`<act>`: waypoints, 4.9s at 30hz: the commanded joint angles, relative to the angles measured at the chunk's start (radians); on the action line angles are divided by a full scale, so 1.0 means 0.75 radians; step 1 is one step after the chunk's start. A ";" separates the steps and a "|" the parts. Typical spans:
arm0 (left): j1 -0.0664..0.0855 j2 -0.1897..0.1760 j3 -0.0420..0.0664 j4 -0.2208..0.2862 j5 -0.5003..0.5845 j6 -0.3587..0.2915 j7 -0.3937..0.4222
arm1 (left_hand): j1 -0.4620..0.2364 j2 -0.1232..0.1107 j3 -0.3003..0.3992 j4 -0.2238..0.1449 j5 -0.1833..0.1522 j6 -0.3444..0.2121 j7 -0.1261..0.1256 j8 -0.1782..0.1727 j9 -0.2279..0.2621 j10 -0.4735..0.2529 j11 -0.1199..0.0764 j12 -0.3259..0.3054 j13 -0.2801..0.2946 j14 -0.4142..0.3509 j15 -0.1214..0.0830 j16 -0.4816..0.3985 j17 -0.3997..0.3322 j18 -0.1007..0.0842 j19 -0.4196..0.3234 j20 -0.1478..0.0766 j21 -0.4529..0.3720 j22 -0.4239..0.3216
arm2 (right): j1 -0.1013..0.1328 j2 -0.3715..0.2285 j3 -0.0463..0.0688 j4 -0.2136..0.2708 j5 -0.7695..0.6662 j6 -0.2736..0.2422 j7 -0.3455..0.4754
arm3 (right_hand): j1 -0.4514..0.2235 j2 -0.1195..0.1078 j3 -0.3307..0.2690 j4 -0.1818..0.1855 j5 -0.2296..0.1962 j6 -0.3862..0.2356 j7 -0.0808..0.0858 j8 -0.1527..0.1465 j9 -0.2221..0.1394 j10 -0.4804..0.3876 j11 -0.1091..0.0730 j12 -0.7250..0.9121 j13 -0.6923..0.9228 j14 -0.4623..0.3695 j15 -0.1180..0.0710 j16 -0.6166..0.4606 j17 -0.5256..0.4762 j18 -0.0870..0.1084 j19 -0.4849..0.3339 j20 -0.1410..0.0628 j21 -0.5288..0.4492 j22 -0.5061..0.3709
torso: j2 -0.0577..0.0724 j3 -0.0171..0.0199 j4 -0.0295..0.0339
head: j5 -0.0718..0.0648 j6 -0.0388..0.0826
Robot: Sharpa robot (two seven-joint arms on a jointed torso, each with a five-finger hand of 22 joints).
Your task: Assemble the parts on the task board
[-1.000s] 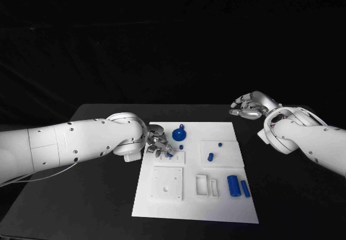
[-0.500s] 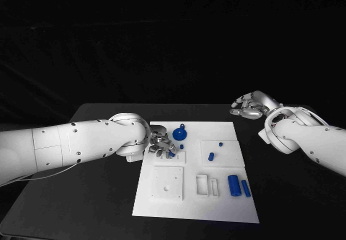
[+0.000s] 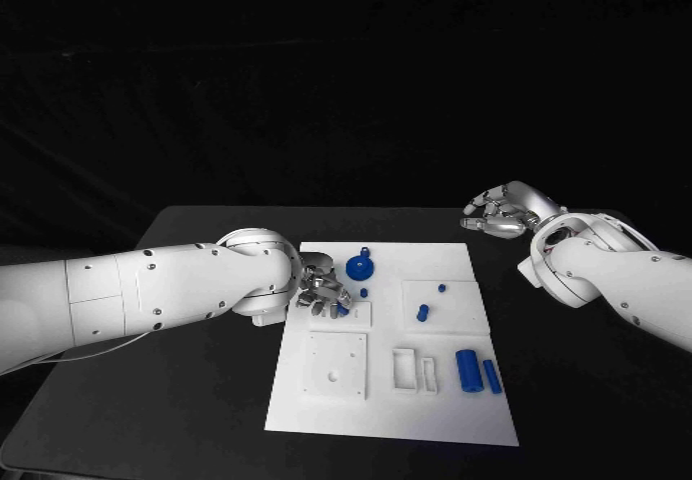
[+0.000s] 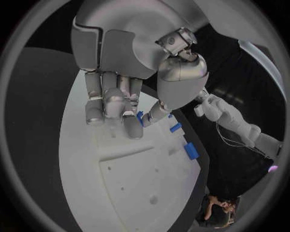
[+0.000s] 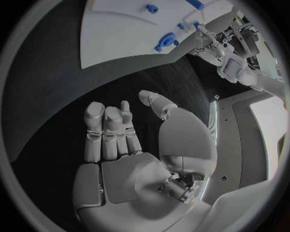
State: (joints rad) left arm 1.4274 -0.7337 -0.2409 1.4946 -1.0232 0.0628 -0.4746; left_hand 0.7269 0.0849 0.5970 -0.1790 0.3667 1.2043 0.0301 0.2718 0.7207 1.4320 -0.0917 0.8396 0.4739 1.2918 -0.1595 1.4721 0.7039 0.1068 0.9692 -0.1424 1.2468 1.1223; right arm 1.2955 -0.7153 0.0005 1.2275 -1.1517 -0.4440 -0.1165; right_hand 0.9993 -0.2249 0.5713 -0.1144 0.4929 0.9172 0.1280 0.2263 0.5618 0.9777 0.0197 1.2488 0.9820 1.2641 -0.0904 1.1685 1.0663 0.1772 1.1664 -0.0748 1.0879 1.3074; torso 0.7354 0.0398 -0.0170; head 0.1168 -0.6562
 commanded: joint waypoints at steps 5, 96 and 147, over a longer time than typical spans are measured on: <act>-0.002 -0.009 0.001 0.012 -0.036 -0.018 -0.003 | 0.009 -0.003 0.102 -0.099 -0.020 0.050 -0.023 0.004 -0.001 -0.014 -0.002 0.009 0.002 0.011 -0.048 0.007 -0.002 0.023 0.011 -0.143 0.008 0.002 | -0.001 0.000 0.000 0.001 -0.001 0.015 0.013 | -0.002 0.014 -0.004 -0.001 0.011 0.004 0.012 -0.002 -0.002 0.001 0.006 0.006 -0.002 -0.005 0.007 0.002 -0.001 0.113 0.003 -0.008 -0.004 0.019 | 0.000 -0.0002 0.0000 | 0.002 -0.002; -0.085 -0.082 0.000 0.115 -0.249 -0.281 0.076 | 0.045 -0.026 0.122 -0.082 -0.024 0.045 -0.023 0.009 -0.003 -0.018 -0.002 0.012 0.002 0.011 -0.049 0.008 -0.012 0.026 0.020 -0.149 0.009 0.002 | -0.008 -0.007 0.000 -0.003 0.004 0.020 0.014 | -0.013 0.020 -0.007 0.006 0.029 0.004 0.012 -0.001 -0.004 0.001 0.006 0.008 -0.004 -0.004 0.007 0.003 -0.002 0.113 0.005 -0.008 -0.004 0.019 | 0.000 0.0007 -0.0006 | -0.001 -0.013; -0.095 -0.096 0.000 0.120 -0.238 -0.217 0.058 | 0.060 -0.032 0.126 -0.078 -0.016 0.045 -0.023 0.011 -0.004 -0.018 -0.003 0.013 0.002 0.012 -0.049 0.010 -0.014 0.025 0.020 -0.150 0.009 0.002 | -0.013 -0.003 0.000 -0.009 0.006 0.022 0.016 | -0.013 0.021 -0.007 0.005 0.033 0.004 0.012 0.000 -0.004 0.001 0.006 0.008 -0.005 -0.004 0.007 0.003 -0.002 0.113 0.005 -0.008 -0.005 0.020 | 0.000 0.0005 -0.0016 | 0.001 -0.023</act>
State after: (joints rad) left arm 1.3582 -0.8059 -0.2394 1.5835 -1.2031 -0.1228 -0.4286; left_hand 0.7528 0.0529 0.6116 -0.1644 0.3497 1.2170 0.0244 0.2748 0.7167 1.4285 -0.0882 0.8432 0.4743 1.2986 -0.1664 1.4754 0.6951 0.1073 0.9793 -0.1461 1.2506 1.1230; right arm 1.2864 -0.7187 0.0002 1.2208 -1.1455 -0.4390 -0.1142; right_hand 0.9915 -0.2171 0.5686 -0.1117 0.5114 0.9172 0.1283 0.2262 0.5597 0.9777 0.0197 1.2495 0.9794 1.2641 -0.0904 1.1685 1.0665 0.1773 1.1700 -0.0751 1.0880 1.3074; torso 0.7354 0.0398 -0.0173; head 0.1172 -0.6730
